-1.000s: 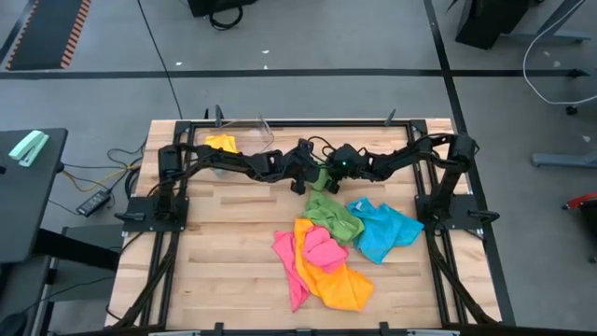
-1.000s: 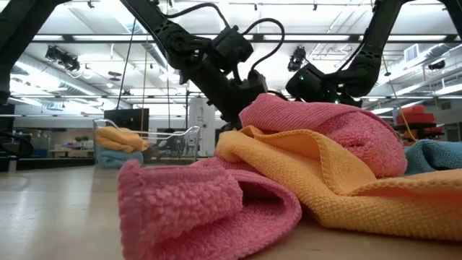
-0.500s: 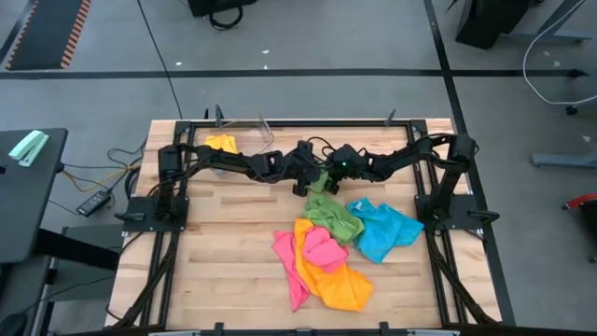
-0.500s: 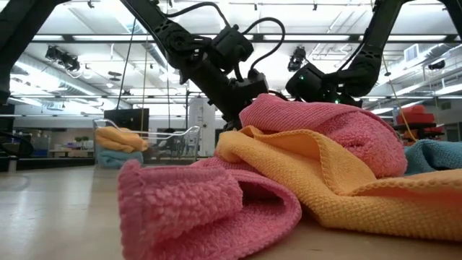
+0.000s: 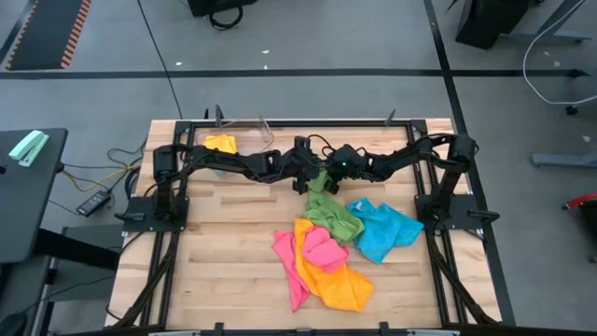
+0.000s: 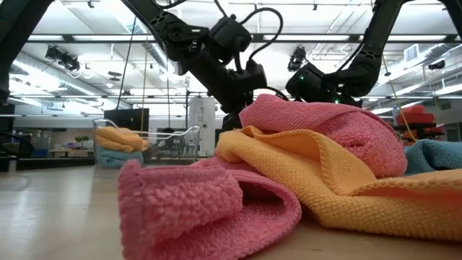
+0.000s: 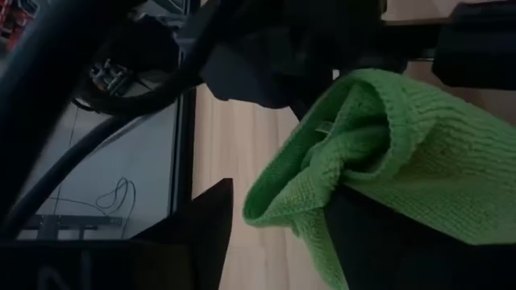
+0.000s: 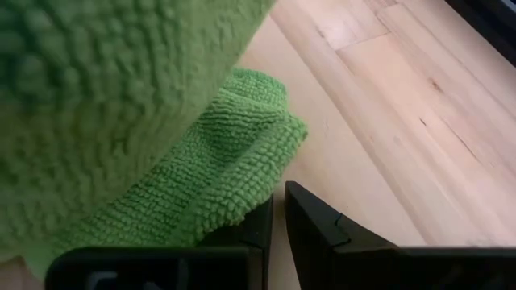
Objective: Fold microfiber towels
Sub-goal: Fold the left green microfiber towel, then put the left green microfiber towel into the transparent bin
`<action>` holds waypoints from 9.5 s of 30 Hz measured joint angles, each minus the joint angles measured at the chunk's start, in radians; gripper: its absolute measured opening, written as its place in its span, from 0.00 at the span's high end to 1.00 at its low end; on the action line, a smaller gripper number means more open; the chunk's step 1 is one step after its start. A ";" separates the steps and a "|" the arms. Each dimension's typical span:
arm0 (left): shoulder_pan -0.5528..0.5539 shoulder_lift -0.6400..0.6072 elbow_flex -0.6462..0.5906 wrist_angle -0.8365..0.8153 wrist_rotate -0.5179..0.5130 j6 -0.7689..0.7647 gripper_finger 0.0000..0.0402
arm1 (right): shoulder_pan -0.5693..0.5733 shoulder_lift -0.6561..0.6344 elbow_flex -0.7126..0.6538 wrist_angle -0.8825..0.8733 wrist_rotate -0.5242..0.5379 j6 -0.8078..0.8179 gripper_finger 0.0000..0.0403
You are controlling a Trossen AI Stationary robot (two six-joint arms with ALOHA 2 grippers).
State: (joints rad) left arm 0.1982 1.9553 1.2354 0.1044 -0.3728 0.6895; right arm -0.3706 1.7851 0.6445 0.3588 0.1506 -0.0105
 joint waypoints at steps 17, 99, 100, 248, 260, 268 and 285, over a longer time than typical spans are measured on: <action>0.005 -0.082 0.000 -0.171 0.071 -0.042 0.66 | 0.000 0.000 0.000 0.000 0.001 0.000 0.89; 0.019 0.109 -0.001 0.107 0.194 -0.122 0.76 | 0.147 -0.204 0.000 -0.008 -0.054 -0.109 0.45; 0.019 0.109 -0.001 0.107 0.194 -0.122 0.76 | 0.145 -0.184 0.000 -0.009 -0.046 -0.109 0.46; 0.043 -0.026 0.000 -0.222 0.288 -0.198 0.83 | 0.025 -0.201 0.082 -0.095 -0.021 -0.139 0.49; 0.069 0.022 0.001 -0.134 0.302 -0.154 0.82 | 0.143 -0.232 0.083 -0.260 0.035 -0.668 0.49; 0.091 0.042 0.001 -0.114 0.303 -0.145 0.82 | 0.209 -0.235 0.098 -0.281 0.103 -0.734 0.40; 0.121 0.042 0.001 -0.110 0.303 -0.154 0.81 | 0.218 -0.148 0.153 -0.429 0.114 -0.848 0.27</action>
State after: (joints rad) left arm 0.3187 1.9972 1.2366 -0.0051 -0.0696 0.5353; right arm -0.1524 1.6373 0.7979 -0.0705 0.2651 -0.8588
